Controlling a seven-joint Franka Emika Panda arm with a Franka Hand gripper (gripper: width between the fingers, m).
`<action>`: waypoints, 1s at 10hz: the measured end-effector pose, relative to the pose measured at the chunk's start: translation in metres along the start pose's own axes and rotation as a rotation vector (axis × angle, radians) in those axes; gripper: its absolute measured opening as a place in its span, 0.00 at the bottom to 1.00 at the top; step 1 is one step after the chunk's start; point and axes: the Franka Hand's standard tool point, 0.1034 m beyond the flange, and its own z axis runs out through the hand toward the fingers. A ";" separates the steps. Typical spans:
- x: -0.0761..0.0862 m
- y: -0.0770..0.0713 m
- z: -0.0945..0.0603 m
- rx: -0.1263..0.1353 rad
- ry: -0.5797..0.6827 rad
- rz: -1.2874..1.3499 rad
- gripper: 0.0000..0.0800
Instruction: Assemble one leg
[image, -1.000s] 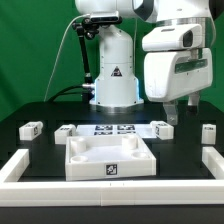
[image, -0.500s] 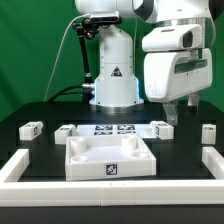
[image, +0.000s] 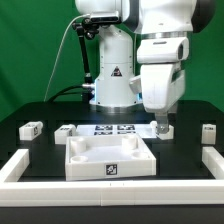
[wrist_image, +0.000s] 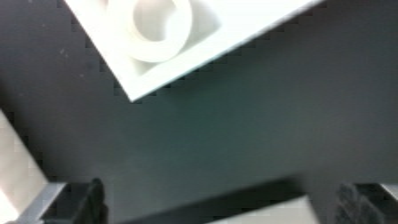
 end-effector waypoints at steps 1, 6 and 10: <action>-0.012 -0.001 0.004 0.027 -0.035 -0.108 0.81; -0.026 -0.003 0.005 0.032 -0.045 -0.085 0.81; -0.080 -0.016 0.013 0.030 -0.037 -0.249 0.81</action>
Offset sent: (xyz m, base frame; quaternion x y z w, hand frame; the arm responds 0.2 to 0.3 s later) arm 0.0000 0.0000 0.0000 0.0000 0.0000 0.0000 1.0000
